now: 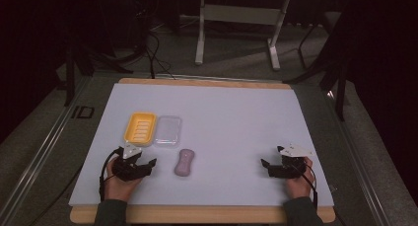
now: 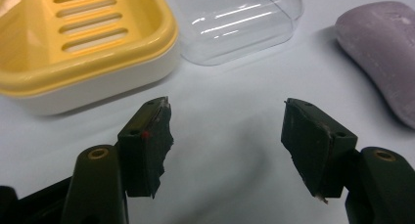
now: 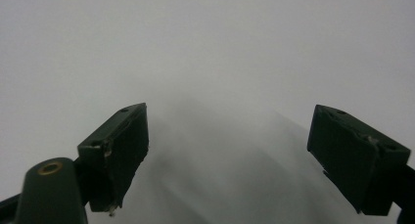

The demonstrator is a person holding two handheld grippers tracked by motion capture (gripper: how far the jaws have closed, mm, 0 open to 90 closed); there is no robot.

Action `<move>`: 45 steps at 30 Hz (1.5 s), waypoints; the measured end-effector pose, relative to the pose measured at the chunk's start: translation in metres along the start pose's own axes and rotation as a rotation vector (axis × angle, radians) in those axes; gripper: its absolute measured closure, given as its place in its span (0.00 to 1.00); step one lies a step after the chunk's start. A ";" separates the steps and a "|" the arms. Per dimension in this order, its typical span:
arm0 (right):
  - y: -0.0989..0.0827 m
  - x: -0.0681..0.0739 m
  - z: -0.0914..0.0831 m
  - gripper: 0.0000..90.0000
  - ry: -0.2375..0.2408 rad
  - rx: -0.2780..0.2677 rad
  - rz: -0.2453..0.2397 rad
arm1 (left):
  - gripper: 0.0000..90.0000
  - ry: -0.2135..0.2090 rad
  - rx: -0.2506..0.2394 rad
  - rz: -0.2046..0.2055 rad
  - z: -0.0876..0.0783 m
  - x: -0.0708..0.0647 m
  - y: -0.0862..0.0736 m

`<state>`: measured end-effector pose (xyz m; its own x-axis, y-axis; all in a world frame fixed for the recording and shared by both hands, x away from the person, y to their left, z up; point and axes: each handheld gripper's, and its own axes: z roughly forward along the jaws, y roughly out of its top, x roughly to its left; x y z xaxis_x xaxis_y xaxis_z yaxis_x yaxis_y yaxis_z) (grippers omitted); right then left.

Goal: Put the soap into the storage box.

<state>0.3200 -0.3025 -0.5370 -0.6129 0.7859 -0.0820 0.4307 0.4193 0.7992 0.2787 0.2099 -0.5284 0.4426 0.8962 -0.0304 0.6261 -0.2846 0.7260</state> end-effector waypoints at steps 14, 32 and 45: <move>-0.001 -0.002 -0.001 0.17 0.007 -0.009 0.012 | 0.41 -0.020 0.064 0.058 -0.006 -0.010 0.025; -0.002 -0.003 -0.005 0.17 0.013 -0.047 0.024 | 0.40 -0.034 0.109 0.079 -0.008 -0.019 0.050; -0.003 -0.003 -0.007 0.17 0.010 -0.071 0.028 | 0.39 -0.049 0.143 0.135 0.002 -0.032 0.063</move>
<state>0.3162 -0.3098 -0.5351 -0.6078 0.7923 -0.0534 0.4002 0.3637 0.8412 0.3053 0.1631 -0.4831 0.5571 0.8301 0.0242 0.6424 -0.4492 0.6209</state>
